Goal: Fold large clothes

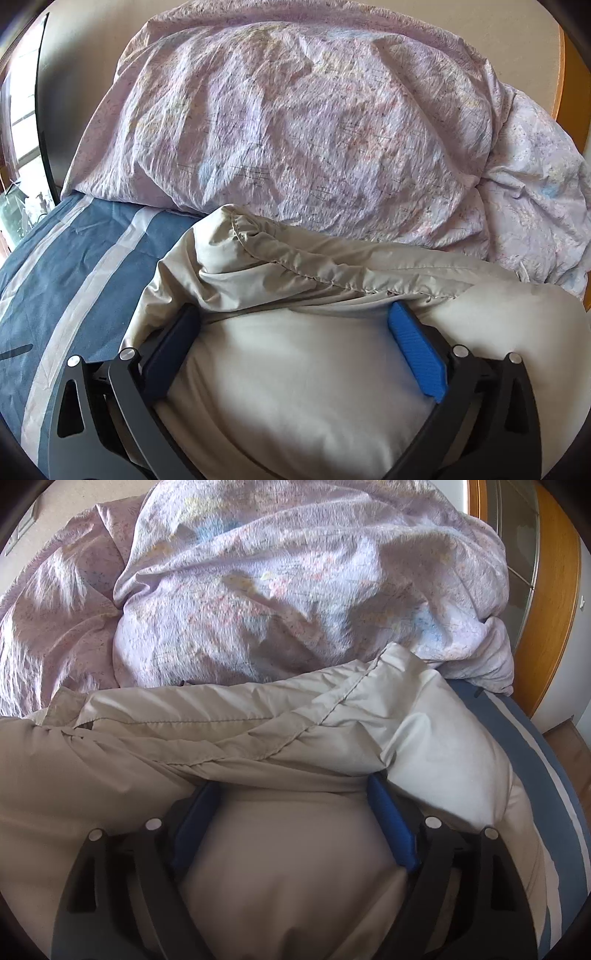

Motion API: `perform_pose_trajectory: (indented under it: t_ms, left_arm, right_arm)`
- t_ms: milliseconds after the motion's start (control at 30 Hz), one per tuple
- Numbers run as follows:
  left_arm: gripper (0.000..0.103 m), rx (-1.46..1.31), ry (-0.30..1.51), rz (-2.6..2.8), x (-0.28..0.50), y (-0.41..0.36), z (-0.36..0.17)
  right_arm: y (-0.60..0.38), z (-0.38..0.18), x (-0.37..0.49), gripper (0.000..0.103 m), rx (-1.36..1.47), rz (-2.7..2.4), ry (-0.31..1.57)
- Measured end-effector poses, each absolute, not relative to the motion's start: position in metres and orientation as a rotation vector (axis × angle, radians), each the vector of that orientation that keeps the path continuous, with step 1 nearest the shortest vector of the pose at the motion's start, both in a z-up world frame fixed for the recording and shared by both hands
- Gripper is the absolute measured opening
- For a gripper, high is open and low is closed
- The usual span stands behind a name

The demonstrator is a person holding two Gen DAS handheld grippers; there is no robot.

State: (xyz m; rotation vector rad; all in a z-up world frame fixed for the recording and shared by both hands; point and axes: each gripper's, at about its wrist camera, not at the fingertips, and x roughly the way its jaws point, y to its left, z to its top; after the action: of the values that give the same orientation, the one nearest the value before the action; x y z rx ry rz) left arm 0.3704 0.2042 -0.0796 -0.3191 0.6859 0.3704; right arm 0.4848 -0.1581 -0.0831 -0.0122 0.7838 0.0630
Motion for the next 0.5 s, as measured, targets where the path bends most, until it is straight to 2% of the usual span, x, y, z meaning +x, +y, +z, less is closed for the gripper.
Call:
perform_pose_trajectory:
  t_ms: [500]
  left_arm:
    - [0.102,-0.3,0.735,0.395,0.377,0.206,-0.086]
  right_arm:
    - [-0.167,-0.083,0.503,0.085,0.003,0.087,0.838]
